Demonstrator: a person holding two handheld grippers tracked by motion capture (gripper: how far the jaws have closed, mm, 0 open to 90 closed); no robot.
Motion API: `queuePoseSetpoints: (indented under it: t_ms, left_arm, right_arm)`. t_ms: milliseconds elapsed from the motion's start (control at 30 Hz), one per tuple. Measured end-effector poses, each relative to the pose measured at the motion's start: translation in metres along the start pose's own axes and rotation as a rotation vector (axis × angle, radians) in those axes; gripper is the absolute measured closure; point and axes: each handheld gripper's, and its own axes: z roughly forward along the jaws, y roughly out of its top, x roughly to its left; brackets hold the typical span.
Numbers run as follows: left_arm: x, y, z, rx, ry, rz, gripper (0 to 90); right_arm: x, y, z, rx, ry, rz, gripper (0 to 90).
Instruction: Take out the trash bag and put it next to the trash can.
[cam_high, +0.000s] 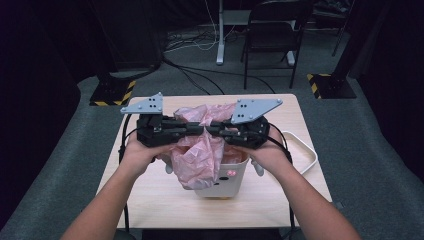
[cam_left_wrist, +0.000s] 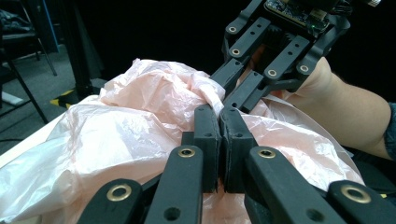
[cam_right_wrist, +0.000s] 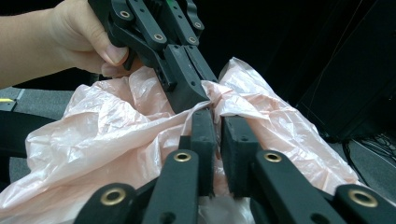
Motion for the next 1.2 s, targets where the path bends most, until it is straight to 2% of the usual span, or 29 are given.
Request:
queuePoseSetpoints:
  t_ms: [733,1033,1200]
  left_arm:
    - [0.001,0.008,-0.005,-0.010,0.025,0.021,88.7]
    - [0.006,0.013,-0.015,-0.041,0.056,0.013,88.8]
    - [0.008,0.016,-0.019,-0.053,0.070,0.012,88.9]
  right_arm:
    - [-0.002,-0.005,-0.011,-0.024,-0.010,0.046,62.1]
    - [-0.004,-0.008,-0.026,-0.067,-0.036,0.074,54.6]
    - [-0.004,-0.009,-0.033,-0.067,-0.055,0.071,52.8]
